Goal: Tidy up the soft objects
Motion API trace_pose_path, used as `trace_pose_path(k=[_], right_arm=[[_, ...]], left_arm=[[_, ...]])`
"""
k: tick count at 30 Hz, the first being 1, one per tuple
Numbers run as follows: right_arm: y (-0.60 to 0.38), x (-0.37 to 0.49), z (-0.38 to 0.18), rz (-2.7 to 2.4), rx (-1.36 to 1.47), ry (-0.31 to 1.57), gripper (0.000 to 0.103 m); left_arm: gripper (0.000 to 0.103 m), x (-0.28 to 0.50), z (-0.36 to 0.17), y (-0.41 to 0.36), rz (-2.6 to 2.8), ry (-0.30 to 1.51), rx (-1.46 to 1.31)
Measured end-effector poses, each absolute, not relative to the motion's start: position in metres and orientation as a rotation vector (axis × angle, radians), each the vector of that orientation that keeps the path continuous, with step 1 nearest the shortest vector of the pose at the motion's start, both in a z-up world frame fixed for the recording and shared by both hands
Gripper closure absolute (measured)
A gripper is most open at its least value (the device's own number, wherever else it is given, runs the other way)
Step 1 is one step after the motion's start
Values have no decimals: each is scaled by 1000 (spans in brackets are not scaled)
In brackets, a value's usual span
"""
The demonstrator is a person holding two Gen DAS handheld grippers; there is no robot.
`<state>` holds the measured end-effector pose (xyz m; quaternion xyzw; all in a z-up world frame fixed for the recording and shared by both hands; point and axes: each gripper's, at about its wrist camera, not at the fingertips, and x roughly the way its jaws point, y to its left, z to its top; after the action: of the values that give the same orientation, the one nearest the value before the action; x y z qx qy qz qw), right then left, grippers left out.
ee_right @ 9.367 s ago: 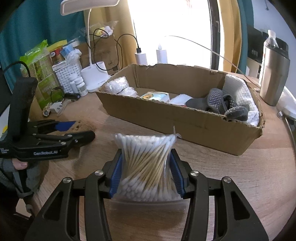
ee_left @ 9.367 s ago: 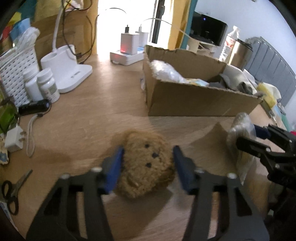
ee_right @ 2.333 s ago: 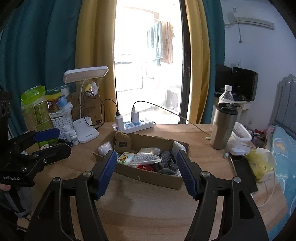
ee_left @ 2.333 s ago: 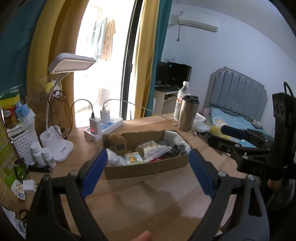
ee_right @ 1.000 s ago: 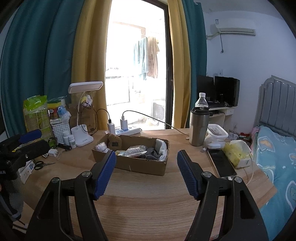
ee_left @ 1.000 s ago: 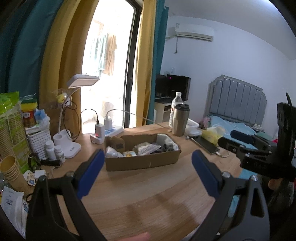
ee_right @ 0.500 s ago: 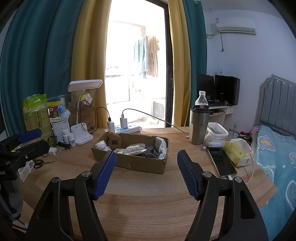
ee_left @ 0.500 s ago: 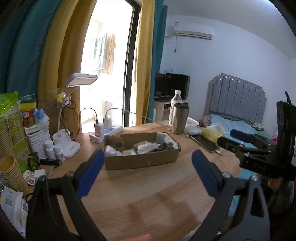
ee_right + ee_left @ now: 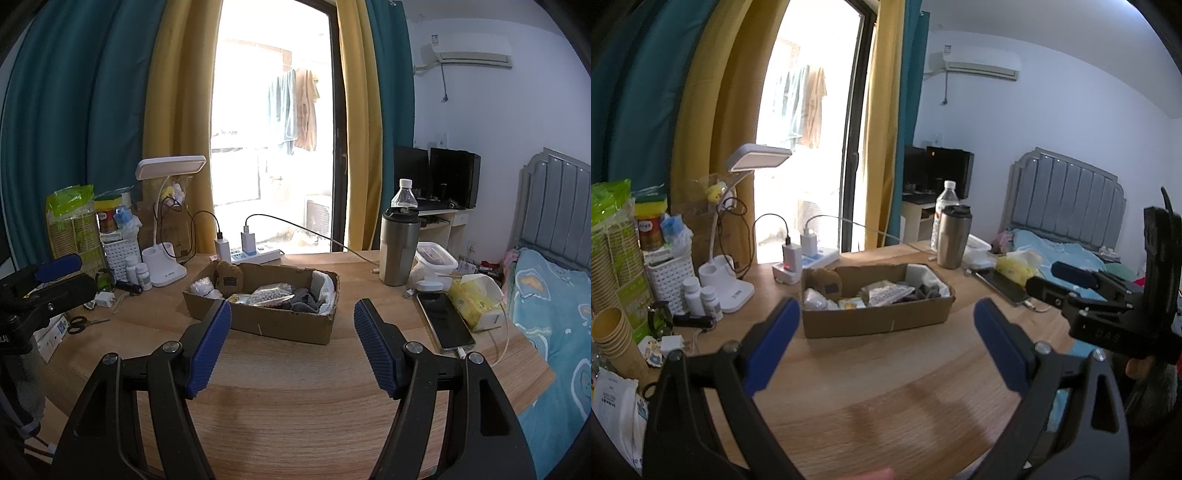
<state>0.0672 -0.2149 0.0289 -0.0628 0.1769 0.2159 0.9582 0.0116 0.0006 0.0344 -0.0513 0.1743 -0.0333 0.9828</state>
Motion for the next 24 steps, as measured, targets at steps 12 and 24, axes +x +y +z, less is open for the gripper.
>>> trace_pose_path(k=[12,24], right_arm=[[-213,66,28,441,-128,358,30],[-208,66,25,454,-129,363,30]], left_arm=[[6,15,32,2,-61,367,-109],[6,17,28,1,-60,372,-103]])
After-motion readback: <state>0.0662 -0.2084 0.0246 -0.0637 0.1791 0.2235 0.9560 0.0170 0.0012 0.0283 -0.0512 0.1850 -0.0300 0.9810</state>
